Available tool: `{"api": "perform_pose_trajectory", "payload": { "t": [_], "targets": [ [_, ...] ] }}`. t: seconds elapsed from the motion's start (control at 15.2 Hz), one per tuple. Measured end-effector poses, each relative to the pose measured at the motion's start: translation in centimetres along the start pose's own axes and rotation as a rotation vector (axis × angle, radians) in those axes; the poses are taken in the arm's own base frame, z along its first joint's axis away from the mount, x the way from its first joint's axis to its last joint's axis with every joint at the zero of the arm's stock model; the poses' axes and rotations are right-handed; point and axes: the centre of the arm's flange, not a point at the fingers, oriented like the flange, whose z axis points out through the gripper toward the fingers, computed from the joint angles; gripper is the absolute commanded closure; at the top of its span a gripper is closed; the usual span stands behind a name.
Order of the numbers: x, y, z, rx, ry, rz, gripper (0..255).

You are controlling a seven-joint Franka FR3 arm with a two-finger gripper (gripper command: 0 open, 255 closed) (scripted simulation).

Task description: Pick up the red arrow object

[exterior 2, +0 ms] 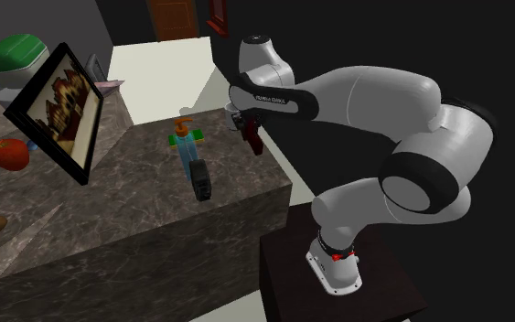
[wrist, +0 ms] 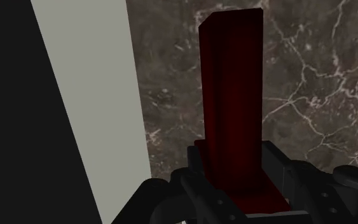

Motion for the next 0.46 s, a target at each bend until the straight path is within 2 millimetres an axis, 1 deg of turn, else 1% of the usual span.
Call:
{"api": "perform_pose_trajectory", "payload": {
  "t": [0.46],
  "targets": [
    [0.7, 0.1, -3.3, 0.000, 0.000, 0.000, 255]
  ]
}}
